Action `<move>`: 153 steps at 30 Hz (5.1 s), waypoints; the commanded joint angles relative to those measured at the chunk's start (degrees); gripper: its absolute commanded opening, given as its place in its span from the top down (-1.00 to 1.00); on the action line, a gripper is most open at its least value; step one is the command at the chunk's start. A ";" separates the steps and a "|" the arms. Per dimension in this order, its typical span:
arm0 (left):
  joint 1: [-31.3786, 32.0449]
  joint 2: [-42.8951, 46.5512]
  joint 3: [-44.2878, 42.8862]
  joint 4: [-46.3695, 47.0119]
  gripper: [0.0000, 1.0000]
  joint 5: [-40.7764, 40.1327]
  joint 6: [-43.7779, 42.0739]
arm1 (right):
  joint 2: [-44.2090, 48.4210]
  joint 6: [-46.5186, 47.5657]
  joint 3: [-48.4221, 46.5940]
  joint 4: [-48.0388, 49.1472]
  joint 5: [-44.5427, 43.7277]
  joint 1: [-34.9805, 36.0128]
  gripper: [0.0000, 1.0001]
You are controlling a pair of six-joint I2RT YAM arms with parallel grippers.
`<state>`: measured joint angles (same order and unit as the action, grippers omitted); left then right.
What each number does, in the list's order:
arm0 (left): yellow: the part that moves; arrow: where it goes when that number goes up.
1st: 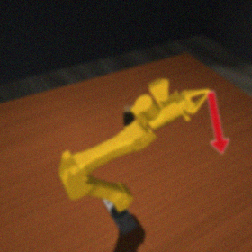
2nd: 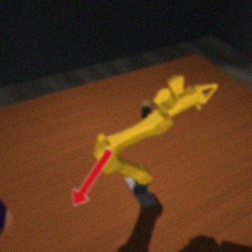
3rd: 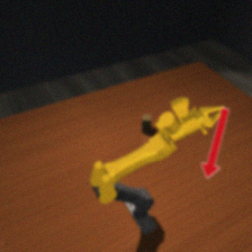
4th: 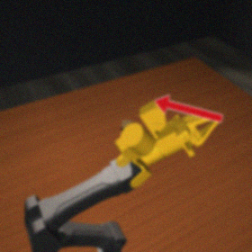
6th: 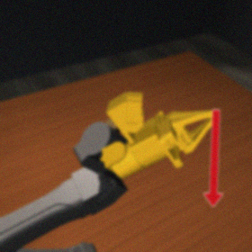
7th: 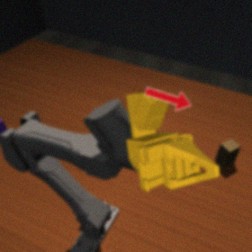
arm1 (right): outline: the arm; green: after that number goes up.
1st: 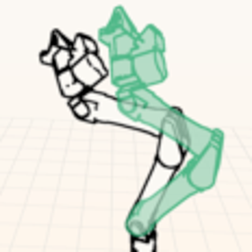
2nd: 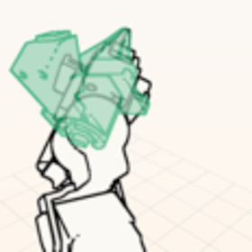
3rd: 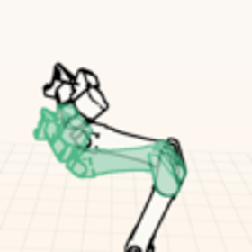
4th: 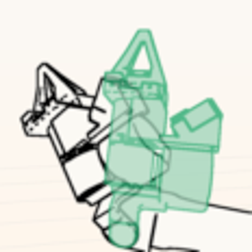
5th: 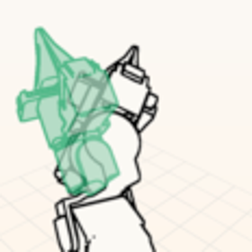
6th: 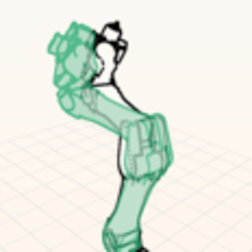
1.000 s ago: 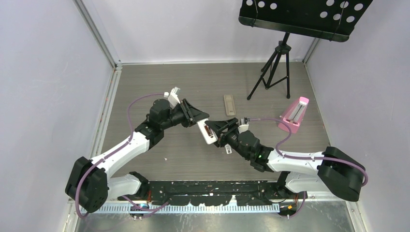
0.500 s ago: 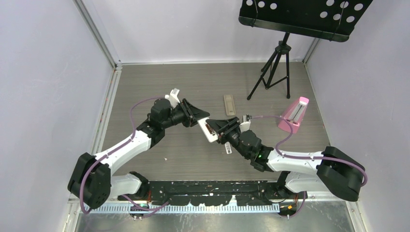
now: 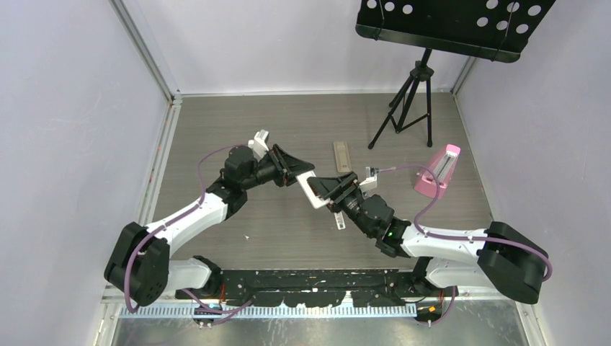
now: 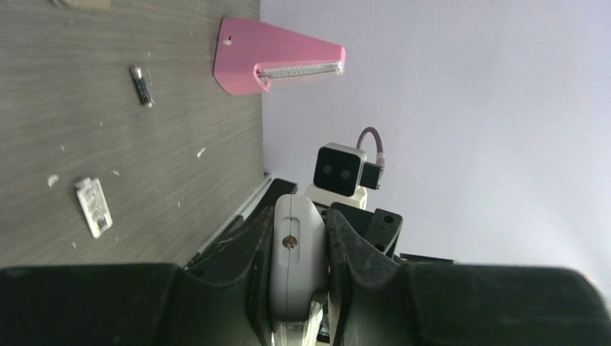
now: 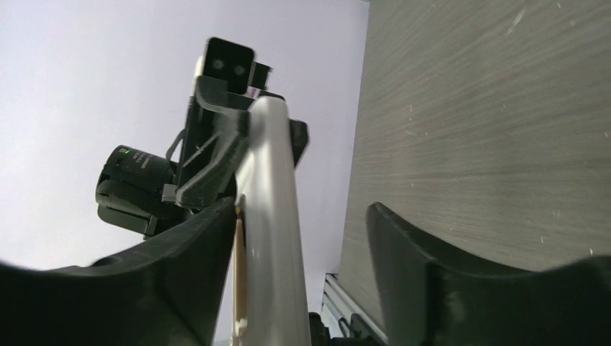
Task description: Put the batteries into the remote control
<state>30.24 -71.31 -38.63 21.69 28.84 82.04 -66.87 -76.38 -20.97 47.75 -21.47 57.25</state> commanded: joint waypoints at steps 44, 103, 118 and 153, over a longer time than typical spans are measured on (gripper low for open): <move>-1.76 4.76 -1.60 -0.02 1.00 12.69 -32.46 | 8.14 32.83 -18.32 -49.69 6.07 -0.30 0.07; -2.29 16.46 3.60 -12.09 1.00 1.47 -42.62 | -32.86 68.96 -40.21 -75.41 28.35 -23.59 0.90; -2.65 23.24 2.51 -24.13 1.00 -11.78 -45.90 | -38.21 84.19 -46.95 -81.07 15.08 -17.09 0.51; -2.95 22.97 4.85 -22.29 1.00 -12.55 -45.08 | -24.96 12.99 -29.47 -65.80 7.82 -15.24 0.24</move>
<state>27.64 -48.77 -34.11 -3.46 16.47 37.06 -93.32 -57.89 -51.37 -18.63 -9.91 41.93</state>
